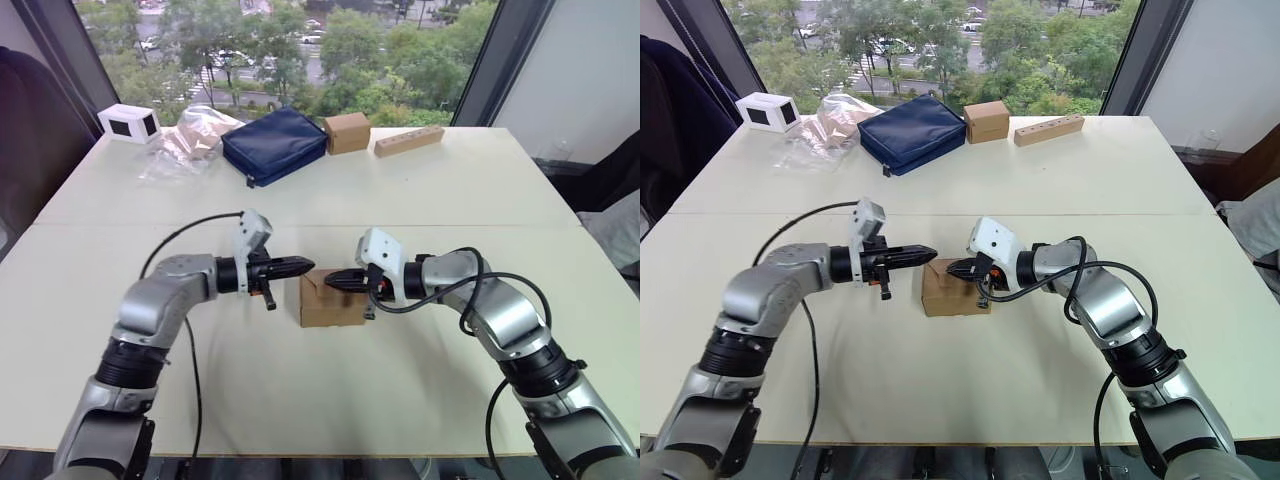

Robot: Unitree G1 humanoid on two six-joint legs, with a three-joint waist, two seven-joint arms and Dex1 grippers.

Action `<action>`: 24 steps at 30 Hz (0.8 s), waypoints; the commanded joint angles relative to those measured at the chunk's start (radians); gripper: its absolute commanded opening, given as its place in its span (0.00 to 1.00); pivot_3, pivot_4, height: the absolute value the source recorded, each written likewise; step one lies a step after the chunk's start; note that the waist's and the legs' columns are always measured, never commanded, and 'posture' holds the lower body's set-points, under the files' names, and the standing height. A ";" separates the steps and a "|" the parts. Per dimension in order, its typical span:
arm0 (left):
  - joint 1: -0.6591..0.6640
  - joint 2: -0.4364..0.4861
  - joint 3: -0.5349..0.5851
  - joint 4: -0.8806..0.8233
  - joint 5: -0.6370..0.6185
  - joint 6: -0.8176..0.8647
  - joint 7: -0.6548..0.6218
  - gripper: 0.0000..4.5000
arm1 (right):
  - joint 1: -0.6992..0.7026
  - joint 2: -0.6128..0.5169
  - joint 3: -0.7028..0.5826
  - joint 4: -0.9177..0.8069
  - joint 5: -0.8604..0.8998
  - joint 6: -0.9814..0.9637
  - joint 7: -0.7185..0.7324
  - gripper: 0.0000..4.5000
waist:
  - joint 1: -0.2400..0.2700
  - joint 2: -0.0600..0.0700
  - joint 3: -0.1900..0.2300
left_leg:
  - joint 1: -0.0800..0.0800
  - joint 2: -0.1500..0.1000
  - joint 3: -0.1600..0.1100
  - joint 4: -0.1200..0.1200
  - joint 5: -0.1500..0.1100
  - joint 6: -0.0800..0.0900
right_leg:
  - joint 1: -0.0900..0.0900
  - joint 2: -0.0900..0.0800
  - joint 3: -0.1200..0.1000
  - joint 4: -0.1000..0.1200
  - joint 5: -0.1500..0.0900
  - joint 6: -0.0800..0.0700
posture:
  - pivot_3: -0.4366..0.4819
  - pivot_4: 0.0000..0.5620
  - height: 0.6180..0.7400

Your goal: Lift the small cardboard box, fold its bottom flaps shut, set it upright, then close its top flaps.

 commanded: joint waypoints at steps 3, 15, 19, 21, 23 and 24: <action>-0.033 -0.019 -0.010 0.071 0.037 -0.076 -0.024 0.01 | 0.004 0.000 -0.053 -0.091 0.037 0.025 -0.005 0.00 | 0.002 0.000 0.000 | 0.000 0.000 0.000 0.000 0.000 0.000 | 0.000 0.000 0.000 0.000 0.000 0.000 | 0.48 0.27 1.00; -0.044 -0.049 0.008 0.099 0.030 -0.074 -0.029 0.01 | 0.066 -0.046 -0.026 -0.195 0.028 0.039 -0.009 0.00 | 0.004 0.000 0.000 | 0.000 0.000 0.000 0.000 0.000 0.000 | 0.001 0.000 0.000 0.000 0.000 0.000 | 0.48 0.27 1.00; -0.044 -0.049 0.010 0.093 0.027 -0.065 -0.033 0.01 | 0.056 -0.033 -0.012 -0.166 0.005 0.023 -0.022 0.00 | 0.004 0.000 0.000 | 0.000 0.000 0.000 0.000 0.000 0.000 | 0.001 0.000 0.000 0.000 0.000 0.000 | 0.48 0.27 1.00; -0.043 -0.048 0.012 0.085 0.023 -0.059 -0.034 0.01 | 0.054 -0.032 -0.003 -0.152 -0.011 0.013 -0.026 0.00 | 0.004 0.000 0.000 | 0.000 0.000 0.000 0.000 0.000 0.000 | 0.001 0.000 0.000 0.000 0.000 0.000 | 0.48 0.27 1.00; -0.041 -0.049 0.015 0.077 0.017 -0.050 -0.032 0.01 | 0.053 -0.043 0.016 -0.136 -0.041 -0.003 -0.025 0.00 | 0.004 0.000 0.000 | 0.000 0.000 0.000 0.000 0.000 0.000 | 0.001 0.000 0.000 0.000 0.000 0.000 | 0.48 0.27 1.00; -0.039 -0.049 0.015 0.071 0.015 -0.046 -0.031 0.01 | 0.052 -0.047 0.025 -0.126 -0.055 -0.013 -0.022 0.00 | 0.004 0.000 0.000 | 0.000 0.000 0.000 0.000 0.000 0.000 | 0.001 0.000 0.000 0.000 0.000 0.000 | 0.48 0.27 1.00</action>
